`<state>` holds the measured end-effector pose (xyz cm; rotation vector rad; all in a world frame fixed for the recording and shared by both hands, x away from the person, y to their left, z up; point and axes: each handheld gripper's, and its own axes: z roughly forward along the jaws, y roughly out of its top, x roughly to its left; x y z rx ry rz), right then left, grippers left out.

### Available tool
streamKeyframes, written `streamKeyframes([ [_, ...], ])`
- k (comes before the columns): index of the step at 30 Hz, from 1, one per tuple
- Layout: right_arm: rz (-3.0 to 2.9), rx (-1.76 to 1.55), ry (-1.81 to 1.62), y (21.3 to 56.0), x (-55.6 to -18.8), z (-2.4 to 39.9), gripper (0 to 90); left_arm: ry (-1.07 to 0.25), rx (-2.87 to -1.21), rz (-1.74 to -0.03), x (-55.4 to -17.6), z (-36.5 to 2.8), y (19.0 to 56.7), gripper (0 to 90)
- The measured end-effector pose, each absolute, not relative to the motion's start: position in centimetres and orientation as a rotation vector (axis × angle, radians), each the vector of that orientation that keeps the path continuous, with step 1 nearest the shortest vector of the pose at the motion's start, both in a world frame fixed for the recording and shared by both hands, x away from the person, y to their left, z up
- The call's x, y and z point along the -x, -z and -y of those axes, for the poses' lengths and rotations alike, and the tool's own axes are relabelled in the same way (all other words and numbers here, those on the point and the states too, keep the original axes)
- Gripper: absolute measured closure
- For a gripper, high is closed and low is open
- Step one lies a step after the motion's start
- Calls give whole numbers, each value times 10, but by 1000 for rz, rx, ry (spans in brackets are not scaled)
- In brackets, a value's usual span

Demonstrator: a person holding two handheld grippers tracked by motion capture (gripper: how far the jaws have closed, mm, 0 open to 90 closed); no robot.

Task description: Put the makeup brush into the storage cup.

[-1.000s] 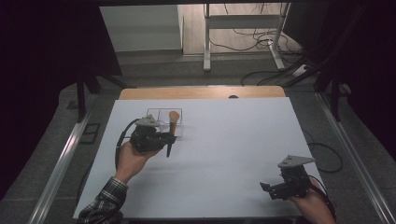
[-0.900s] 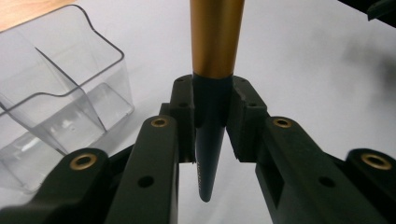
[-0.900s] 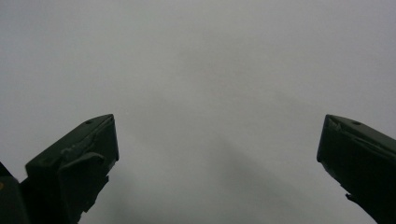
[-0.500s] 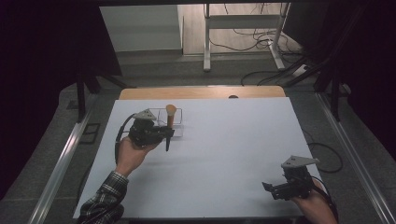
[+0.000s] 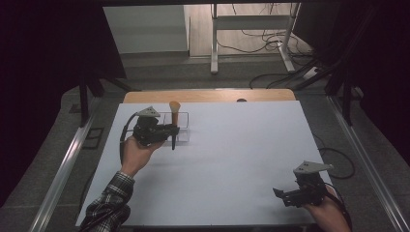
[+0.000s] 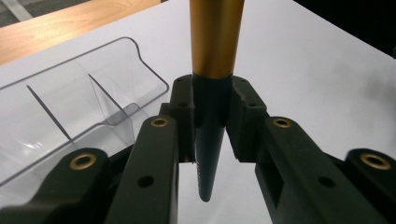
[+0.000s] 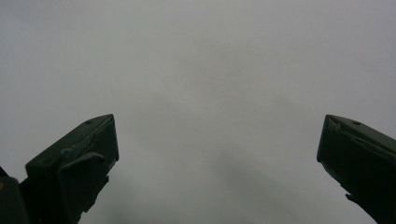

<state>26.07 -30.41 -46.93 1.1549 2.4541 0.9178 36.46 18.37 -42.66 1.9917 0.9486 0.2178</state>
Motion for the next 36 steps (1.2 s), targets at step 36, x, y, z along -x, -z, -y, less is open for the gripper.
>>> streamKeyframes([
  [36, -2462, -1159, -932, 470, -261, 305, 0, -321, -1918, -986, -394, -180, 403, 743],
])
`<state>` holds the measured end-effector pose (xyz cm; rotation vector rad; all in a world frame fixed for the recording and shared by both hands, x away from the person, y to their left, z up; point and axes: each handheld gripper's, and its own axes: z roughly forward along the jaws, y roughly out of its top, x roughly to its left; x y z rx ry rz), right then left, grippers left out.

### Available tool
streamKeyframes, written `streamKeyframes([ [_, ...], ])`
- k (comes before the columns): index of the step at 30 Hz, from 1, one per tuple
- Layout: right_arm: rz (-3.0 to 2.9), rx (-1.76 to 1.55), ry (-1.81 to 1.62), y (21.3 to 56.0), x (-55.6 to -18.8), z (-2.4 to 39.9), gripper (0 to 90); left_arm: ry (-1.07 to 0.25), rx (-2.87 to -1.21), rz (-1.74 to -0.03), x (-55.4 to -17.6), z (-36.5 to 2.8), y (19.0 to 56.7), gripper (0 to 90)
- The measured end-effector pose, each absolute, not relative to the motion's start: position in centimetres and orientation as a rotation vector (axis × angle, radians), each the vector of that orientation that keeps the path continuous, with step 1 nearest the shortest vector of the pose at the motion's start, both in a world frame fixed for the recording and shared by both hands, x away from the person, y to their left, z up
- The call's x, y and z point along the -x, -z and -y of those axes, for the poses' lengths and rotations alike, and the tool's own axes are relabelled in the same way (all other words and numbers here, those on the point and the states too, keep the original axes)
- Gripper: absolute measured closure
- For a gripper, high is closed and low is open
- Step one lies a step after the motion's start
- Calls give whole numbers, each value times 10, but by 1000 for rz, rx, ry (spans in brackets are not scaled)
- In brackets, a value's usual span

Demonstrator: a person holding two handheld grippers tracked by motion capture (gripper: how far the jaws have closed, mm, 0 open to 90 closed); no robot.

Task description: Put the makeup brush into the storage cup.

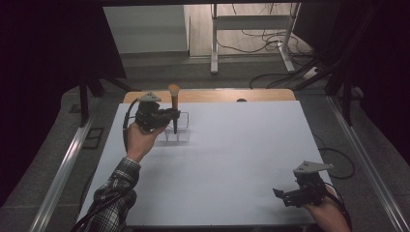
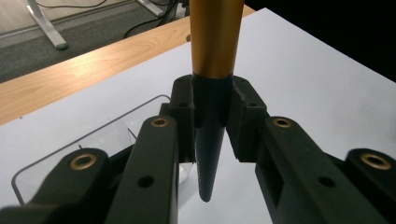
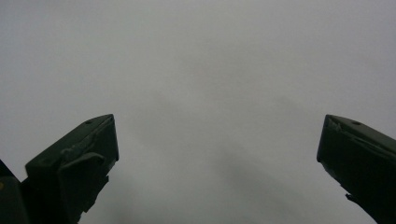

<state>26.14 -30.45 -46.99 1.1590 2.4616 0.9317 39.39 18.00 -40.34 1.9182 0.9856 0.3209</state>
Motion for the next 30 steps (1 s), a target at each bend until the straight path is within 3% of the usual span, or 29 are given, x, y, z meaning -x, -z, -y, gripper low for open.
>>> streamKeyframes([
  [30, -2470, -1157, -946, 470, -262, 306, 0, -374, -1878, -1000, -423, -172, 399, 743],
])
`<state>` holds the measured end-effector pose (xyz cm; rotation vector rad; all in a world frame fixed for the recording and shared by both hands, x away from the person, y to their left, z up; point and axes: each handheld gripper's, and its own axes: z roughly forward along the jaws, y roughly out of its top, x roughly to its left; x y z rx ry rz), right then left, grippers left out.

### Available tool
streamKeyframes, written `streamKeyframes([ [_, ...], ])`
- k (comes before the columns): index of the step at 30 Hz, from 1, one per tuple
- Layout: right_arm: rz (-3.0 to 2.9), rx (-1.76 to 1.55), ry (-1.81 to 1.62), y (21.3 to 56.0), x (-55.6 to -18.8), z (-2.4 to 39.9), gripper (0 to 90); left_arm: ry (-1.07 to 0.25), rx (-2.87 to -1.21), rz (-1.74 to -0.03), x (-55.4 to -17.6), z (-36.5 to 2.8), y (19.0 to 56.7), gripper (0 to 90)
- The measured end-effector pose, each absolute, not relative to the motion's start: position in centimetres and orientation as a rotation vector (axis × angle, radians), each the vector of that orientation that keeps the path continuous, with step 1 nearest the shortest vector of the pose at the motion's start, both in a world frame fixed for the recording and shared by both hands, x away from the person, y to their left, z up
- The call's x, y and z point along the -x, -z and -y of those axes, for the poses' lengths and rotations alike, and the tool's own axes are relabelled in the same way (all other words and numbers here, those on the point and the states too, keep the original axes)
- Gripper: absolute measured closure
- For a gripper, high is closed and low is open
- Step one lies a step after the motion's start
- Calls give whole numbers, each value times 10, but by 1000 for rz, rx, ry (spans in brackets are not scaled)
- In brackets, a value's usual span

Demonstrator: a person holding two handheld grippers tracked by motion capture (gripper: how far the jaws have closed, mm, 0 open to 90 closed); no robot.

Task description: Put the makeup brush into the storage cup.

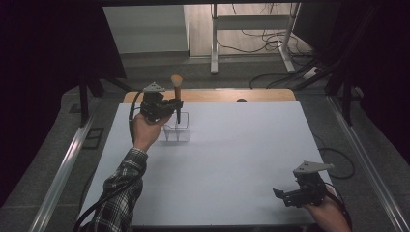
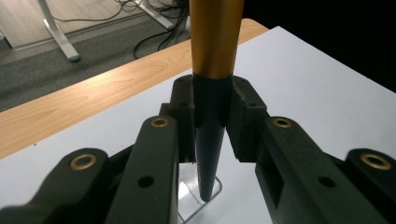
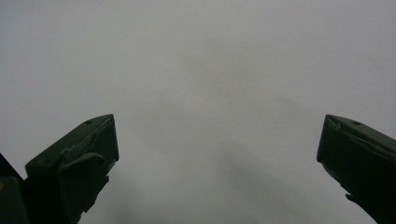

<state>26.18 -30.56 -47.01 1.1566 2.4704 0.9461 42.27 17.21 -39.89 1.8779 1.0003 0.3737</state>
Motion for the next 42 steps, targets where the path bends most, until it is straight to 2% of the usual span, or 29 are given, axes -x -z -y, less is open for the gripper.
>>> streamKeyframes([
  [15, -2481, -1156, -946, 470, -262, 305, 0, -390, -1861, -1030, -434, -170, 410, 743],
  [42, -2497, -1145, -939, 471, -262, 304, 0, -398, -1883, -1051, -432, -163, 436, 743],
])
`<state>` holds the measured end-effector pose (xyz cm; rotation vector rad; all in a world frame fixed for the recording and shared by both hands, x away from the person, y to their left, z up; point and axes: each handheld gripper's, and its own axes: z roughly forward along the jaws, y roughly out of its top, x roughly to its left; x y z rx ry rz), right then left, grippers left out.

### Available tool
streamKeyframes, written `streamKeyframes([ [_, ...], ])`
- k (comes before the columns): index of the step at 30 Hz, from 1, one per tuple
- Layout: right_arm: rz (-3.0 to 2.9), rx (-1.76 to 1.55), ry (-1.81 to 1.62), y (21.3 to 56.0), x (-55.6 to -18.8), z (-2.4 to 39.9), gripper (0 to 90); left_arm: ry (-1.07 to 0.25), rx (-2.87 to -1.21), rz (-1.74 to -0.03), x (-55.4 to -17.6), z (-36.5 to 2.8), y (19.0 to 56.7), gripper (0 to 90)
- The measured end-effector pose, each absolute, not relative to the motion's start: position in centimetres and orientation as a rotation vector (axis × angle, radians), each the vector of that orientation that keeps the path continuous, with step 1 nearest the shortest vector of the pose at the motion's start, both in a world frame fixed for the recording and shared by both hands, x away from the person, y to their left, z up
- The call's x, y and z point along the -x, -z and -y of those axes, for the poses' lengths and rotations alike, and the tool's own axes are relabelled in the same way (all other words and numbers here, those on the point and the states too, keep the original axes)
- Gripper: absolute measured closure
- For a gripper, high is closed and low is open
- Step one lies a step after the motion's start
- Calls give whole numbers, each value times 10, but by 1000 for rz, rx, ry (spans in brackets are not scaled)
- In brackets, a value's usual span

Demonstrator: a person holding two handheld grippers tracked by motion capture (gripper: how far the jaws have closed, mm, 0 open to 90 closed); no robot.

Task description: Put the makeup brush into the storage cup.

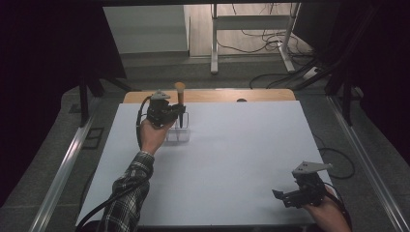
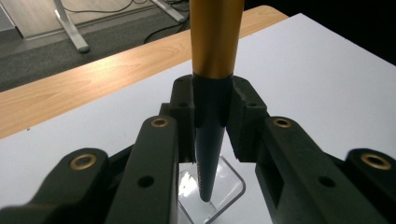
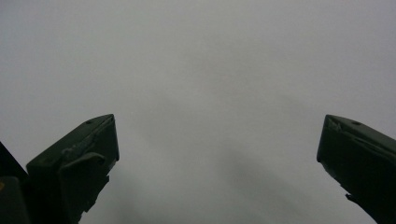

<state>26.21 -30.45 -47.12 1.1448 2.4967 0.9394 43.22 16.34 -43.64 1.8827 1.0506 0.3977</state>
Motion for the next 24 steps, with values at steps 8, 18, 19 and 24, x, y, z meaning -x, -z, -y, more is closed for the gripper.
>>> streamKeyframes([
  [8, -2501, -1145, -937, 472, -262, 304, 0, -403, -1880, -1062, -430, -165, 445, 743],
  [18, -2507, -1143, -932, 472, -263, 304, 0, -404, -1899, -1067, -430, -162, 452, 742],
  [19, -2507, -1143, -932, 472, -263, 304, 0, -403, -1907, -1066, -430, -162, 453, 743],
  [24, -2510, -1136, -929, 472, -263, 304, 0, -402, -1917, -1073, -430, -162, 457, 742],
])
